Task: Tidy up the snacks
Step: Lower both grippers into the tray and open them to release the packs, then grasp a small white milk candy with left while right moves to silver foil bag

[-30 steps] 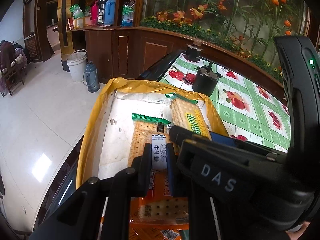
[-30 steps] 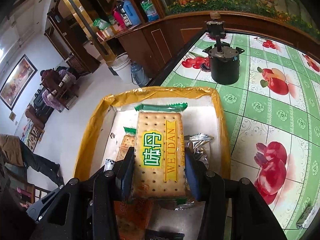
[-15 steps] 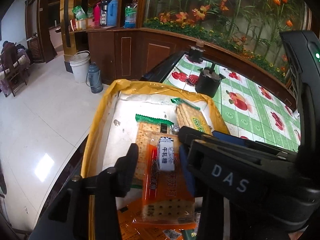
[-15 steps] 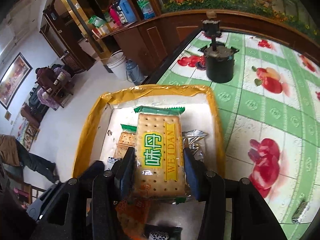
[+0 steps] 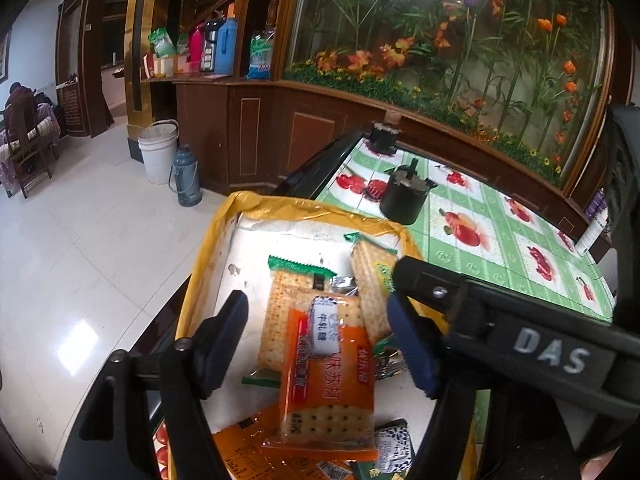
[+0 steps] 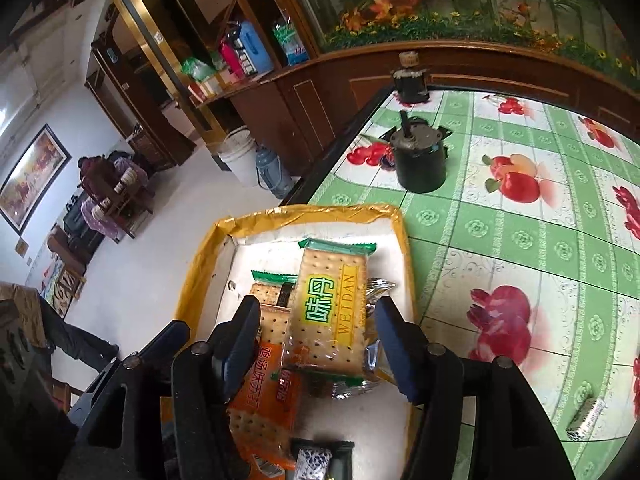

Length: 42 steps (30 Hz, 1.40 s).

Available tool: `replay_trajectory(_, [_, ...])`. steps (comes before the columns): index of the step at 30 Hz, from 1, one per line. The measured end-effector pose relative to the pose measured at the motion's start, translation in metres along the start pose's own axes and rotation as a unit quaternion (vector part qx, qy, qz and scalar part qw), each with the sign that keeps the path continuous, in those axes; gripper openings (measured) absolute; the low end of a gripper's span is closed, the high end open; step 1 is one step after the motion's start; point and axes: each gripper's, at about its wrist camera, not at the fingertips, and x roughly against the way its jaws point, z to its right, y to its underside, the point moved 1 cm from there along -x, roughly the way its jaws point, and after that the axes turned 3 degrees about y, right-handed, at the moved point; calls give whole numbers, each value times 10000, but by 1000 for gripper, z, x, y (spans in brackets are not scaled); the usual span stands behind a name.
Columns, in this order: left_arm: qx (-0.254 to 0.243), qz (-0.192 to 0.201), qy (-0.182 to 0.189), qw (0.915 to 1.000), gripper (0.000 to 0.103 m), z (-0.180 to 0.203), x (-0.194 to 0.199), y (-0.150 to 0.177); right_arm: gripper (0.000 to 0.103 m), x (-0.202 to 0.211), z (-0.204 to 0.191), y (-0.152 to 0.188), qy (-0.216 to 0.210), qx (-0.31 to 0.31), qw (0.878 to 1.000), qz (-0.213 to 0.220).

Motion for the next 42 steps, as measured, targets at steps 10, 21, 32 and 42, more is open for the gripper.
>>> replay_trajectory(10, [77,321,231,9992,78,3,10,-2,68,58,42,22,-53,-273,9986,456])
replay_trajectory(21, [-258,323,264,9988,79,28,10,3,69,105,113,65,21,-706,9957,605])
replay_trajectory(32, [-857,257,286,9956,80,73,28,12,69,128,190,86,215,-1204,9888,852])
replay_trajectory(42, [-1342,18,645,9889,79,131,37,28,68,145,226,93,191,-1372,9848,1044])
